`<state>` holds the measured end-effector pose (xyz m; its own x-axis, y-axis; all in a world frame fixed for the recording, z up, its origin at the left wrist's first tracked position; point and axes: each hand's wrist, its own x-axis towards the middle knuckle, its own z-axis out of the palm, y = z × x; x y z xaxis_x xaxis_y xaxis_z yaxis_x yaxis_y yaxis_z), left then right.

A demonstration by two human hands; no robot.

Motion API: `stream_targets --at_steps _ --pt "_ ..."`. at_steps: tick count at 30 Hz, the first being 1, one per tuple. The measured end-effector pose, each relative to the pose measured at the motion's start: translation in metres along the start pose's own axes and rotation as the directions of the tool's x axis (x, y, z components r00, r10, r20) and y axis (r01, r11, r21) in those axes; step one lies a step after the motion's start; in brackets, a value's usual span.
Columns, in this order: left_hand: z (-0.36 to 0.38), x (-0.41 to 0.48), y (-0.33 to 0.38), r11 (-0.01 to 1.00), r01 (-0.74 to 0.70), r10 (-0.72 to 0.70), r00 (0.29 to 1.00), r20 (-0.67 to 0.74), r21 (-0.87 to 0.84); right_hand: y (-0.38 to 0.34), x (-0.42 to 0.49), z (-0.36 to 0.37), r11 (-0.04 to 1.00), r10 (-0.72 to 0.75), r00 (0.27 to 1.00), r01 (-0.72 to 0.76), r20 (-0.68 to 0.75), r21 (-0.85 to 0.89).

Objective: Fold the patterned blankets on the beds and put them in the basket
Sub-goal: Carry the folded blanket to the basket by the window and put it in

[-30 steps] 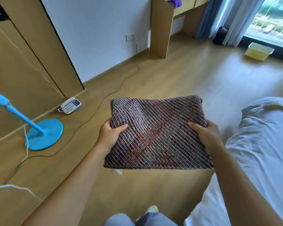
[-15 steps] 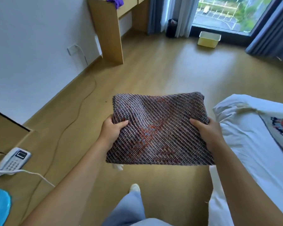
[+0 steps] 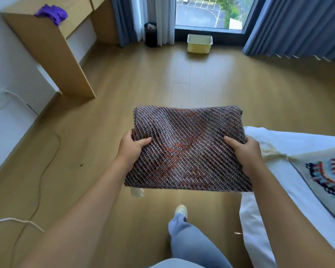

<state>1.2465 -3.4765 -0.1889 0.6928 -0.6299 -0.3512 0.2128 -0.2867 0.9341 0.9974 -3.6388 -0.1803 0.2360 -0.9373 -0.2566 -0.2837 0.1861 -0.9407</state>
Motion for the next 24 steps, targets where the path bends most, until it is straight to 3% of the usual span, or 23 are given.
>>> stream_targets --at_steps 14,24 --pt "0.089 0.334 0.136 0.998 0.06 -0.06 0.998 0.032 -0.002 -0.117 0.342 0.093 0.998 0.056 0.998 -0.056 0.035 0.018" --pt "0.162 0.592 0.246 0.994 0.106 -0.111 0.974 0.196 0.034 -0.193 0.561 0.153 0.993 0.115 0.984 -0.113 -0.136 0.02"
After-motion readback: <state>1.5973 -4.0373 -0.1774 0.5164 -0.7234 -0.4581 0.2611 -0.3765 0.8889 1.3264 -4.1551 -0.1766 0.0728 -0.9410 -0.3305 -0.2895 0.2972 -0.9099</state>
